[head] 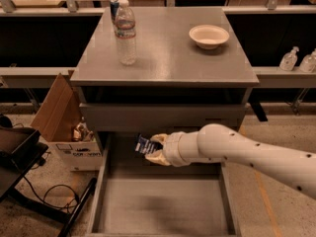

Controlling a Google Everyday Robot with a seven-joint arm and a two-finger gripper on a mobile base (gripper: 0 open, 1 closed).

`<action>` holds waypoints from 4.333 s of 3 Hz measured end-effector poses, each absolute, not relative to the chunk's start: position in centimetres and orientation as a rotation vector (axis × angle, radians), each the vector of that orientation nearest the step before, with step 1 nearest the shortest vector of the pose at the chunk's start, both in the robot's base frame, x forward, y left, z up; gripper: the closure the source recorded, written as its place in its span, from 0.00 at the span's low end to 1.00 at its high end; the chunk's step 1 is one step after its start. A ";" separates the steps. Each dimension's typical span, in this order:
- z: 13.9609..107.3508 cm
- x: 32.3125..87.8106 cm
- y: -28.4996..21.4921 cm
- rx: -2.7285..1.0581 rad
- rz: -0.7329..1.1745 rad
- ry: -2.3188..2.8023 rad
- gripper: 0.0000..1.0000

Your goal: Pick rxbar blueberry from middle drawer and place on counter

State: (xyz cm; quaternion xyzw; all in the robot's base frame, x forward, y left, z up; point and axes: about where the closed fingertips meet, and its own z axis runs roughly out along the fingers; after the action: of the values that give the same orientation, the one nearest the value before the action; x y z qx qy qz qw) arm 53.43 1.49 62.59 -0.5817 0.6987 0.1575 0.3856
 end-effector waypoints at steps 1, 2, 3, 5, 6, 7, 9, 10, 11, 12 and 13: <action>74.0 52.1 -2.2 -1.434 0.369 1.712 1.00; 82.6 50.7 -7.9 -1.374 0.315 1.733 1.00; 88.9 50.2 -10.1 -1.388 0.259 1.764 1.00; 94.0 56.8 -6.1 -1.421 0.116 1.812 1.00; 94.5 60.6 -3.8 -1.414 0.066 1.836 1.00; 93.7 63.7 -2.8 -1.404 0.048 1.859 1.00; 89.2 70.3 -2.7 -1.410 0.070 1.829 1.00; 86.9 73.7 -2.6 -1.384 0.078 1.831 0.82; 86.3 74.1 -2.5 -1.382 0.084 1.835 0.59; 86.1 74.1 -2.3 -1.385 0.087 1.835 0.36; 85.9 74.1 -2.1 -1.389 0.091 1.836 0.12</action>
Offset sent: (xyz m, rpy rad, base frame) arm -0.0915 -0.1577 0.2873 0.0092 0.0156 -0.0286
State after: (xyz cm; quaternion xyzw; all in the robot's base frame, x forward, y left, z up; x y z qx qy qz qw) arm 74.08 -2.13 85.88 -0.5506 0.7281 0.0359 0.4067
